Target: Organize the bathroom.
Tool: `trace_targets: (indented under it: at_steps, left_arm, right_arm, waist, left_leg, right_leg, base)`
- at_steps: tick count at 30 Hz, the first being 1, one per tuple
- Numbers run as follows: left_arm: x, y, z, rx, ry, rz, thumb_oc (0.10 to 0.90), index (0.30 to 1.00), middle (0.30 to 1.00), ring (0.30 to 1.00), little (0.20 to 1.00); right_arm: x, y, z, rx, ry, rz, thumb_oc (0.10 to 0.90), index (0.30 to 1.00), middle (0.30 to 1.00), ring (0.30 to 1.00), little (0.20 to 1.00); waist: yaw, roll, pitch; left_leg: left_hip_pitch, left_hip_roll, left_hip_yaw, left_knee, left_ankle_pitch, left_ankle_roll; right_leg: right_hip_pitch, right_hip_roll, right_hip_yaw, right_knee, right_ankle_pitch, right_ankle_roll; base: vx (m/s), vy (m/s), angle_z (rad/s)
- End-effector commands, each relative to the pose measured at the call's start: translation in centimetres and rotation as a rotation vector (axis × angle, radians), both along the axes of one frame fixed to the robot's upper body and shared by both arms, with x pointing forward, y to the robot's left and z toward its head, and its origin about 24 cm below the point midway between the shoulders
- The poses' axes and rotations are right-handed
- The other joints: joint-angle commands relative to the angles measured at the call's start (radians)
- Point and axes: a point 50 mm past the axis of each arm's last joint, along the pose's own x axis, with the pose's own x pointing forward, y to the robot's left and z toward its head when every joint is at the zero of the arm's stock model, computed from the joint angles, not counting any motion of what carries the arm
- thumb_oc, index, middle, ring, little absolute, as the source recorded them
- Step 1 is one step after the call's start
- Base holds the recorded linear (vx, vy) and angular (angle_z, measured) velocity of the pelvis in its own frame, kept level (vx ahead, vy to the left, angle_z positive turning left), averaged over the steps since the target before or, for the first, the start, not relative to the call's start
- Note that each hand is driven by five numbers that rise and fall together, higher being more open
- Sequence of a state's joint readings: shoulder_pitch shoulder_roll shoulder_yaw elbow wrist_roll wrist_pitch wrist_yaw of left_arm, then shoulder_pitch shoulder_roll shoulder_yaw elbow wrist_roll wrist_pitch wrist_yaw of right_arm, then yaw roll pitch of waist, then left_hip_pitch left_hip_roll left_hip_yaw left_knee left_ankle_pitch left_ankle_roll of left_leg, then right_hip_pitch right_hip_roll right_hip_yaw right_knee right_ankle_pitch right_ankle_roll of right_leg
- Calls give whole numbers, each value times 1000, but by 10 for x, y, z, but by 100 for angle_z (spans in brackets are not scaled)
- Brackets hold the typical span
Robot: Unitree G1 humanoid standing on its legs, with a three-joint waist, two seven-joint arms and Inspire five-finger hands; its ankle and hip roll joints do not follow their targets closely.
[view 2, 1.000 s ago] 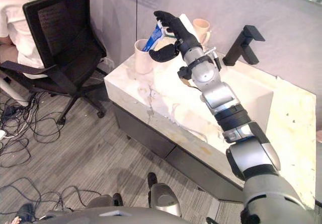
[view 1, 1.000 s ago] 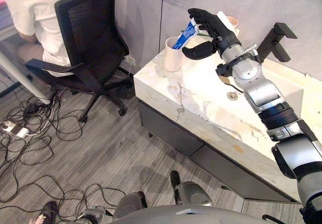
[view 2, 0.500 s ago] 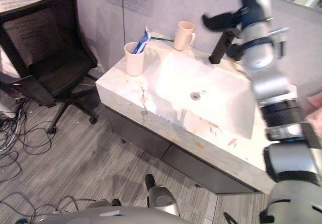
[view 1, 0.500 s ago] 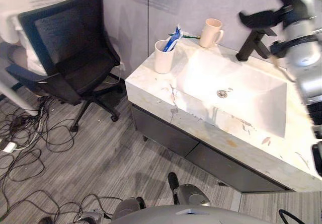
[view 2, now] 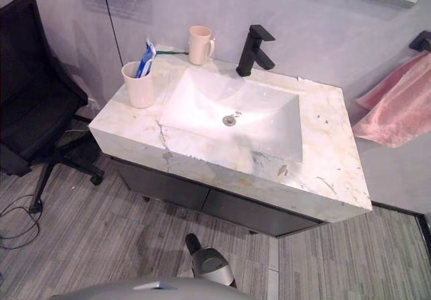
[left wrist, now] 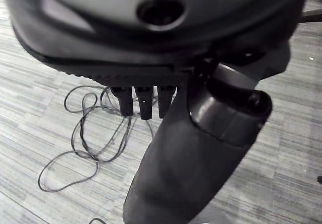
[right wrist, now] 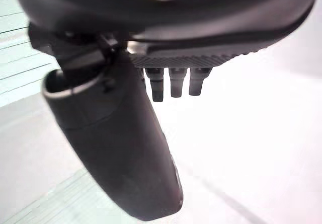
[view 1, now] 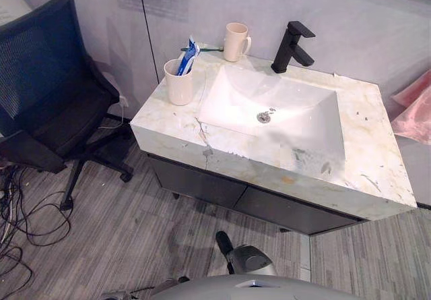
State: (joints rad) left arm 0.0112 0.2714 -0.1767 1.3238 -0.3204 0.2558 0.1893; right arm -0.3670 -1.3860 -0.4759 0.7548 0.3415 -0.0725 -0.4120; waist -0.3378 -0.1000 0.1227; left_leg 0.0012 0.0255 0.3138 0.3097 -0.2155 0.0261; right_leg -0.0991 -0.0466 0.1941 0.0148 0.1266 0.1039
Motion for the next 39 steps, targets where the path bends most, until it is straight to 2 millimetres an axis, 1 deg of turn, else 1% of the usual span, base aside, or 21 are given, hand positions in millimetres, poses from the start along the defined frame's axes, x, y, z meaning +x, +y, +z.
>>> trace_targets:
  at_steps: [1,4,6,8,9,11,12,13,15,17,18,19,20,21,23,26,31,32,35,36,39]
  left_arm:
    - [-4,15,4,28,-48,71,800,900,900,900,900]
    - [2,16,5,20,-76,89,800,900,900,900,900]
    - [5,16,5,17,-92,103,800,900,900,900,900]
    - [9,16,5,14,-115,108,800,900,900,900,900]
    - [9,16,5,13,-116,106,800,900,900,900,900]
    - [11,15,5,11,-132,100,800,900,900,900,900]
    - [12,13,4,13,-161,131,800,900,900,900,900]
    - [13,13,4,15,-165,135,800,900,900,900,900]
    - [24,11,5,13,-198,136,800,900,900,900,900]
    - [27,11,5,16,-201,131,800,900,900,900,900]
    - [29,11,6,25,-204,138,800,900,900,900,900]
    - [29,12,6,27,-201,138,800,900,900,900,900]
    - [28,13,6,37,-185,133,800,900,900,900,900]
    - [28,14,6,37,-185,133,800,900,900,900,900]
    - [26,15,6,39,-184,127,800,900,900,900,900]
    - [29,13,6,32,-194,118,800,900,900,900,900]
    - [28,9,5,16,-193,99,800,900,900,900,900]
    - [25,11,5,23,-185,99,800,900,900,900,900]
    - [22,16,6,45,-176,105,800,900,900,900,900]
    - [19,19,7,64,-182,138,800,900,900,900,900]
    - [8,26,8,82,-184,184,800,900,900,900,900]
  right_arm:
    - [-25,-4,16,-36,-145,-85,800,900,900,900,900]
    - [-60,-28,-20,89,-149,-211,800,900,900,900,900]
    - [-72,-36,-40,157,-155,-255,800,900,900,900,900]
    - [-94,-46,-83,301,-171,-323,800,900,900,900,900]
    - [-95,-46,-87,313,-172,-332,800,900,900,900,900]
    - [-98,-45,-124,424,-209,-362,800,900,900,900,900]
    - [-99,-42,-153,514,-250,-379,800,900,900,900,900]
    - [-98,-41,-156,528,-257,-381,800,900,900,900,900]
    - [-102,-32,-198,653,-331,-411,800,900,900,900,900]
    - [-103,-28,-212,691,-341,-421,800,900,900,900,900]
    - [-104,-19,-237,750,-342,-445,800,900,900,900,900]
    - [-104,-17,-242,764,-341,-449,800,900,900,900,900]
    - [-106,-12,-257,808,-322,-467,800,900,900,900,900]
    - [-105,-11,-257,808,-321,-467,800,900,900,900,900]
    - [-112,-3,-281,884,-297,-477,800,900,900,900,900]
    - [-115,3,-297,919,-254,-461,800,900,900,900,900]
    - [-100,23,-325,967,-77,-351,800,900,900,900,900]
    - [-95,29,-330,971,-31,-334,800,900,900,900,900]
    - [-97,35,-340,979,46,-307,800,900,900,900,900]
    - [-87,41,-344,984,82,-254,800,900,900,900,900]
    - [-60,55,-349,980,129,-156,800,900,900,900,900]
  waist:
    - [13,-5,-46]
    - [-8,-5,-38]
    - [-18,-5,-32]
    - [-18,-1,-21]
    - [-17,-1,-20]
    - [-14,0,-7]
    - [-13,0,6]
    - [-13,-1,7]
    - [-32,8,29]
    - [-38,11,36]
    - [-45,19,44]
    - [-46,20,45]
    - [-49,23,47]
    - [-49,23,47]
    - [-54,28,49]
    - [-59,30,56]
    - [-59,32,82]
    - [-56,33,89]
    - [-23,69,96]
    - [30,89,102]
    - [108,93,88]
  left_leg:
    - [104,55,-72,-55,-82,13]
    - [107,56,-58,-46,-92,14]
    - [104,57,-56,-45,-94,13]
    - [89,47,-57,-42,-98,19]
    - [86,46,-58,-41,-99,20]
    - [49,28,-71,-14,-103,30]
    - [23,14,-76,17,-114,40]
    - [19,13,-76,23,-116,41]
    - [2,8,-50,68,-141,56]
    - [-10,8,-48,89,-148,58]
    - [-20,2,-45,112,-160,61]
    - [-21,1,-43,116,-163,62]
    - [-27,-7,-42,133,-173,67]
    - [-28,-7,-42,134,-174,67]
    - [-40,-16,-40,161,-192,77]
    - [-53,-22,-38,180,-201,85]
    - [-53,-49,-19,184,-199,86]
    - [-46,-42,-3,173,-186,86]
    - [-45,-17,8,101,-128,94]
    - [-62,4,33,37,-74,93]
    - [-84,20,73,2,-49,90]
  right_leg:
    - [-105,-31,33,178,-110,79]
    - [-120,-27,46,183,-104,79]
    - [-126,-25,52,183,-101,79]
    - [-139,-20,64,187,-96,81]
    - [-140,-20,65,188,-96,82]
    - [-154,-18,76,193,-84,83]
    - [-167,-22,79,195,-68,86]
    - [-169,-22,80,196,-67,86]
    - [-185,-30,88,202,-55,86]
    - [-192,-32,90,210,-53,84]
    - [-197,-34,92,211,-44,85]
    - [-197,-35,92,209,-42,85]
    - [-194,-42,97,200,-32,88]
    - [-194,-42,97,199,-31,88]
    - [-200,-48,108,195,-18,90]
    - [-209,-51,113,195,-7,92]
    - [-244,-63,79,181,62,98]
    - [-263,-54,49,239,49,94]
    - [-263,-31,-60,424,-113,56]
    - [-240,-85,-154,555,-153,29]
    - [-172,-133,-260,582,-231,18]
  base:
    - [-32,78,-16]
    - [-49,80,-10]
    - [-69,62,-17]
    - [-88,61,-20]
    - [-76,30,-29]
    - [-97,12,-37]
    - [-99,10,-50]
    - [-93,32,-58]
    - [-120,104,-56]
    - [-113,111,-5]
    - [-82,113,14]
    - [-94,155,12]
    - [-41,75,5]
    - [-65,127,19]
    - [-59,122,11]
    - [-65,121,-7]
    - [-7,105,-27]
    - [-10,52,-57]
    - [-37,46,-53]
    - [-196,-74,-58]
    - [-135,-121,-98]
